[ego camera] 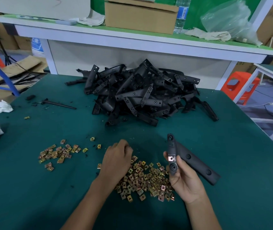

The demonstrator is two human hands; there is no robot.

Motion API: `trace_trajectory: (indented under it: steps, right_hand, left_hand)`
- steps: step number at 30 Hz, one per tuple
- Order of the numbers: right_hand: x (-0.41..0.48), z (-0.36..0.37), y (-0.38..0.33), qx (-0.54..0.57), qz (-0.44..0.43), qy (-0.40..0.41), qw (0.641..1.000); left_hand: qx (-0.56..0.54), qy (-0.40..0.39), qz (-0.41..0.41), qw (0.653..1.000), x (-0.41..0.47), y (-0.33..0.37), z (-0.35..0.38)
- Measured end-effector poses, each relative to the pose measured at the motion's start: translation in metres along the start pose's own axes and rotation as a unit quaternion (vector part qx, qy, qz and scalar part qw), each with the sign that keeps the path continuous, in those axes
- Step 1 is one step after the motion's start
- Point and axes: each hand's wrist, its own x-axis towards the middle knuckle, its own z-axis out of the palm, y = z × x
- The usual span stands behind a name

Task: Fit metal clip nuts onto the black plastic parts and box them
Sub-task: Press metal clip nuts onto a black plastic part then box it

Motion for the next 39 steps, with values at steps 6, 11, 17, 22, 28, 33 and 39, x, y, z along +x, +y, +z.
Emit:
trace_trajectory:
  steps: [6, 11, 17, 22, 28, 33, 39]
  right_hand:
    - [-0.001, 0.003, 0.002, -0.026, 0.007, -0.006, 1.000]
    - [-0.002, 0.003, 0.002, -0.026, 0.005, -0.003, 1.000]
    - [-0.002, 0.002, 0.002, -0.021, 0.008, -0.003, 1.000]
    - [-0.002, 0.002, 0.002, -0.027, 0.007, -0.003, 1.000]
    - [-0.002, 0.001, 0.001, -0.025, 0.008, -0.001, 1.000]
    - [-0.002, 0.002, 0.002, -0.019, 0.009, -0.001, 1.000]
    - [-0.002, 0.003, 0.001, -0.013, 0.010, -0.004, 1.000]
  left_hand:
    - [-0.255, -0.052, -0.092, 0.961, -0.006, 0.013, -0.004]
    - [-0.446, -0.045, -0.152, 0.881, -0.009, 0.011, -0.006]
    - [-0.479, -0.074, -0.152, 0.861, -0.014, 0.005, -0.008]
    - [-0.498, -0.059, -0.165, 0.849, -0.014, 0.004, -0.006]
    - [-0.509, -0.065, -0.148, 0.846, -0.015, 0.000, -0.004]
    - [-0.527, -0.070, -0.160, 0.831, -0.017, 0.003, -0.004]
    - [-0.617, -0.076, -0.222, 0.751, -0.016, 0.004, -0.006]
